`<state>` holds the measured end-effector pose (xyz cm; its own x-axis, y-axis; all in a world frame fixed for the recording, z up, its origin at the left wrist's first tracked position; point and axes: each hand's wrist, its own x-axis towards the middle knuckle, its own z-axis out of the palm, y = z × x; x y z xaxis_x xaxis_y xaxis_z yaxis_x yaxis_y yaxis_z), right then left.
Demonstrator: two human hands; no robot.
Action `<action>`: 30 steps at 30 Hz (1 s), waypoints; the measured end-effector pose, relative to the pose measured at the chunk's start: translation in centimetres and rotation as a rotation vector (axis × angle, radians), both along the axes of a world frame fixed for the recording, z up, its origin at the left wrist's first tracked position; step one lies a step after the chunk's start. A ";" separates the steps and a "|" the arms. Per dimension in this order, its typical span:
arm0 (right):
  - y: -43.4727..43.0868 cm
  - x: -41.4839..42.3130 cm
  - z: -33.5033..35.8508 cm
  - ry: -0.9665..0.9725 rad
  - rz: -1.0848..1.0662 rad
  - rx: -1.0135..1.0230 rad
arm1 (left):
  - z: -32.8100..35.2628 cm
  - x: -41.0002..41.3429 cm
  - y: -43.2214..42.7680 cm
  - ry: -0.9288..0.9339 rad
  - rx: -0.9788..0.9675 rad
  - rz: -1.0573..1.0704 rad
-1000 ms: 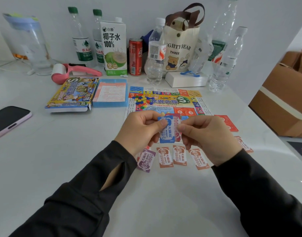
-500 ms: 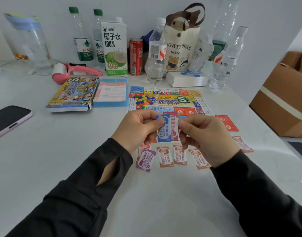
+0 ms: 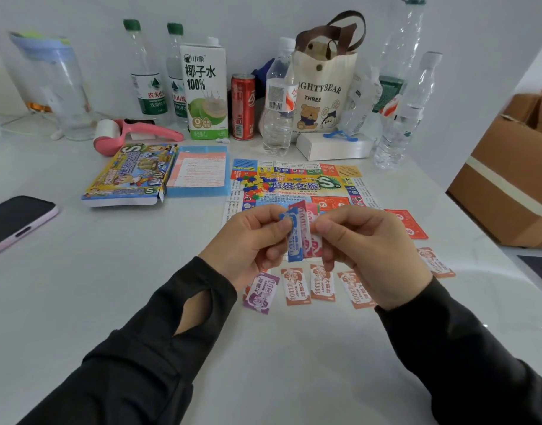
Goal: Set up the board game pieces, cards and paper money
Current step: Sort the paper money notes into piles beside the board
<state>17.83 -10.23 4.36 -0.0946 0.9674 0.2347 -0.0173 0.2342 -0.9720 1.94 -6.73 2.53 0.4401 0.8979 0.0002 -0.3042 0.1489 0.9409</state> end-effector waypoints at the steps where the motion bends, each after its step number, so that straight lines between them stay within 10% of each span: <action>1: 0.0 0.0 0.0 -0.003 -0.005 0.012 | 0.0 0.0 0.0 -0.009 -0.007 0.001; 16: 0.3 0.4 -0.4 0.004 -0.067 -0.124 | -0.4 0.6 -0.1 0.145 0.045 0.113; 30: 0.5 0.4 -1.3 0.180 0.127 -0.168 | -0.3 1.1 -0.6 -0.080 -0.156 -0.047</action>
<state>18.18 -9.76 3.05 -0.1895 0.9772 0.0957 -0.2118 0.0545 -0.9758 3.06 -7.34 2.18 0.4856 0.8683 -0.1013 -0.3661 0.3072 0.8784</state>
